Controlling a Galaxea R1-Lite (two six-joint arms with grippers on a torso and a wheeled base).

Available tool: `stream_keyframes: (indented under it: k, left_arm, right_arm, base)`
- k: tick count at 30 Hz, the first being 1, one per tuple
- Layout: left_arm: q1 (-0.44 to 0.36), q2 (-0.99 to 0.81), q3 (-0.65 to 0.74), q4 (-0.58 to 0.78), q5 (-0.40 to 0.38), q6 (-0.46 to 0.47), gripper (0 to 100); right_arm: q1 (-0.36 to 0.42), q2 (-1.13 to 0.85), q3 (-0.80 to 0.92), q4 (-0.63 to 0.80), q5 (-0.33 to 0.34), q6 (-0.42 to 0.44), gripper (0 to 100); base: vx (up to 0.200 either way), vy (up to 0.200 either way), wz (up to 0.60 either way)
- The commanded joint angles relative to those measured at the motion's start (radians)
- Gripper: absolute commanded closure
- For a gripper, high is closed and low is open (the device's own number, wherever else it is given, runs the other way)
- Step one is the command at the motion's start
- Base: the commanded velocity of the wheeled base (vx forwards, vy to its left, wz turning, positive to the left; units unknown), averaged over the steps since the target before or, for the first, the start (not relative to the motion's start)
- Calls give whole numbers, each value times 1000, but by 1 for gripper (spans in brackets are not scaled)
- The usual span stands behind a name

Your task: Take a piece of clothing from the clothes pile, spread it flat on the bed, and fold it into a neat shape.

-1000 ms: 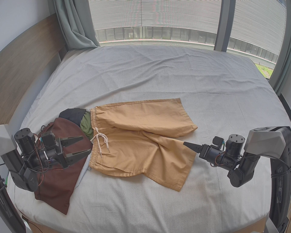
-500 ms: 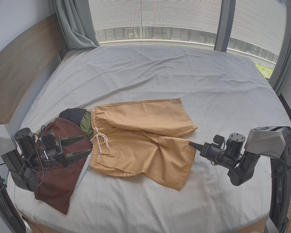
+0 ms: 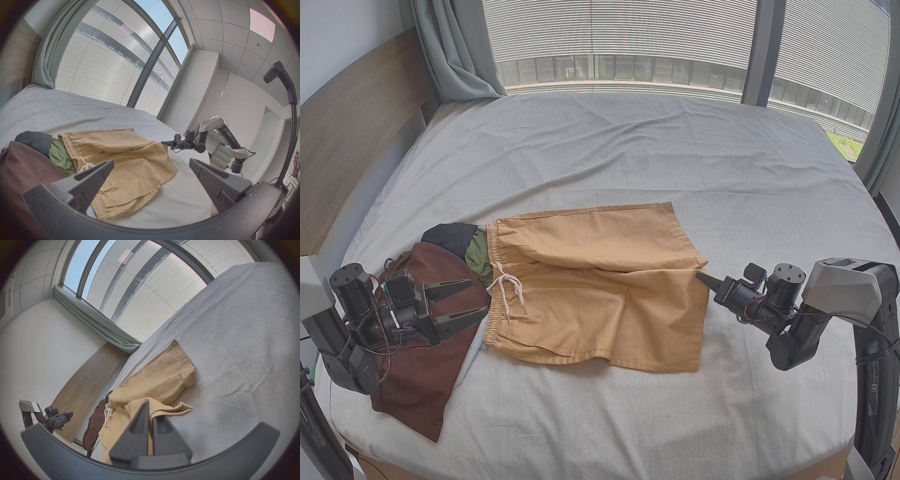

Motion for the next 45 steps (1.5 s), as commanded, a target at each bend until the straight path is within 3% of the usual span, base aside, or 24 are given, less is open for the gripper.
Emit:
stream_keyframes:
  k: [1, 6, 15, 16, 21, 24, 29, 35, 45]
  left_arm:
    - [1, 3, -2, -1, 1, -1, 0]
    - [1, 10, -6, -1, 1, -1, 0]
    - [1, 16, -9, -1, 1, -3, 0]
    - [0, 16, -9, -1, 0, -3, 0]
    - [-8, 26, -8, -1, 0, -11, 0]
    - [-9, 38, -8, -1, 0, -14, 0]
    - [-9, 50, -11, -2, -2, -12, 0]
    - [-5, 50, -2, -2, -2, -12, 0]
    - [0, 72, 9, -2, -2, -12, 0]
  right_arm:
    - [-4, 32, -42, 0, -11, 1, 100]
    - [2, 69, -101, 0, -52, 1, 100]
    - [7, 75, -111, -3, -57, -28, 100]
    - [5, 75, -113, -3, -57, -34, 0]
    - [5, 57, -96, -3, -59, -56, 0]
    - [7, 14, -27, -2, -49, -118, 0]
    - [5, -50, 91, 0, 21, -203, 0]
    - [24, -121, 225, 8, 29, -292, 0]
    - [42, -147, 318, 14, 30, -341, 0]
  base:
    - [0, 0, 0]
    - [0, 0, 0]
    - [0, 0, 0]
    - [0, 0, 0]
    - [0, 0, 0]
    - [0, 0, 0]
    - [0, 0, 0]
    - [0, 0, 0]
    - [0, 0, 0]
